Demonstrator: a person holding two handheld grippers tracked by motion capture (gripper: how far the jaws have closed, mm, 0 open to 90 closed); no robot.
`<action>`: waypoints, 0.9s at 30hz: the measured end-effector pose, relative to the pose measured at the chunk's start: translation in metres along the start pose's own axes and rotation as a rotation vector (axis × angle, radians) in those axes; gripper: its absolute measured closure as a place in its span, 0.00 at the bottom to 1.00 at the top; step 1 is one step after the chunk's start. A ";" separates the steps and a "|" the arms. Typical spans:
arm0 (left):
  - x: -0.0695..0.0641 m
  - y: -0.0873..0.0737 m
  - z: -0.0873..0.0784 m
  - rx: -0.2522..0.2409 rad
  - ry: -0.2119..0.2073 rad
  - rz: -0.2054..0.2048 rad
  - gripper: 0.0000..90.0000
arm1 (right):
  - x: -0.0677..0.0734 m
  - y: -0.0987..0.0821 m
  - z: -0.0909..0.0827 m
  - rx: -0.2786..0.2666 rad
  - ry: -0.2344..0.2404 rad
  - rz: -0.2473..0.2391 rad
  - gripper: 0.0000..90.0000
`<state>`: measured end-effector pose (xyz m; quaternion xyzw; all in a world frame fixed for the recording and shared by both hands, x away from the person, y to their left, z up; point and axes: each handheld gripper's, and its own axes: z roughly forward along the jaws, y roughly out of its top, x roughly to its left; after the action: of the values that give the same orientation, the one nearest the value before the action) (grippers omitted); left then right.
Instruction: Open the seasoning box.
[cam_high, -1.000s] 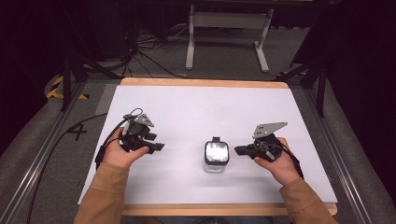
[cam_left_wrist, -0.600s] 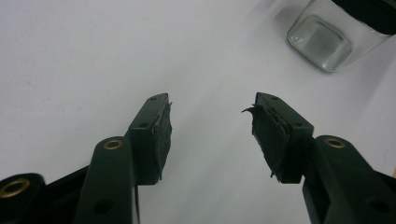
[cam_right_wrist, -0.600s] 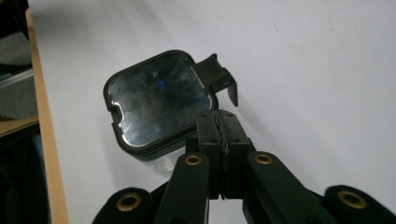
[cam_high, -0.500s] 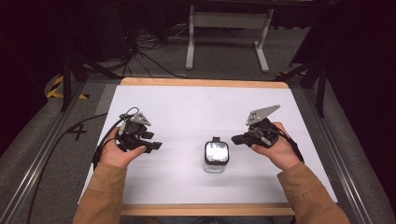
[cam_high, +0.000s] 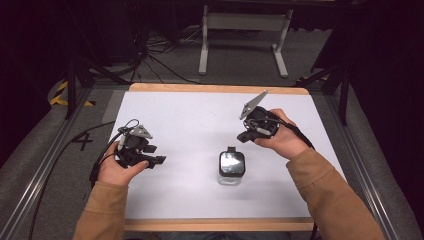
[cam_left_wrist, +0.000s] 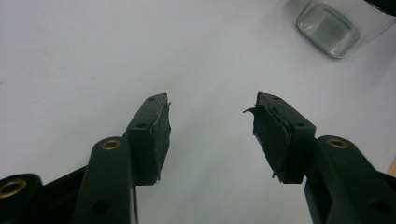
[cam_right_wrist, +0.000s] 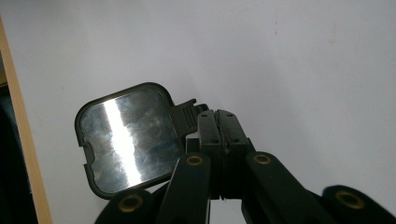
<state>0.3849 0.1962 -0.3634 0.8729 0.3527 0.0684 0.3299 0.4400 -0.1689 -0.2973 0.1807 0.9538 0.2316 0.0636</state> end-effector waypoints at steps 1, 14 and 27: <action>0.000 -0.001 -0.001 0.004 0.003 -0.001 0.51 | 0.000 0.004 0.000 0.011 -0.005 -0.009 1.00; 0.001 -0.001 -0.001 0.008 -0.007 0.004 0.51 | 0.000 0.033 0.007 0.140 0.055 -0.177 1.00; 0.000 0.002 0.003 0.012 -0.017 0.014 0.50 | -0.003 0.038 0.027 0.216 0.086 -0.262 1.00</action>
<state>0.3874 0.1938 -0.3644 0.8779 0.3443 0.0613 0.3270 0.4599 -0.1275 -0.3037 0.0505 0.9903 0.1252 0.0327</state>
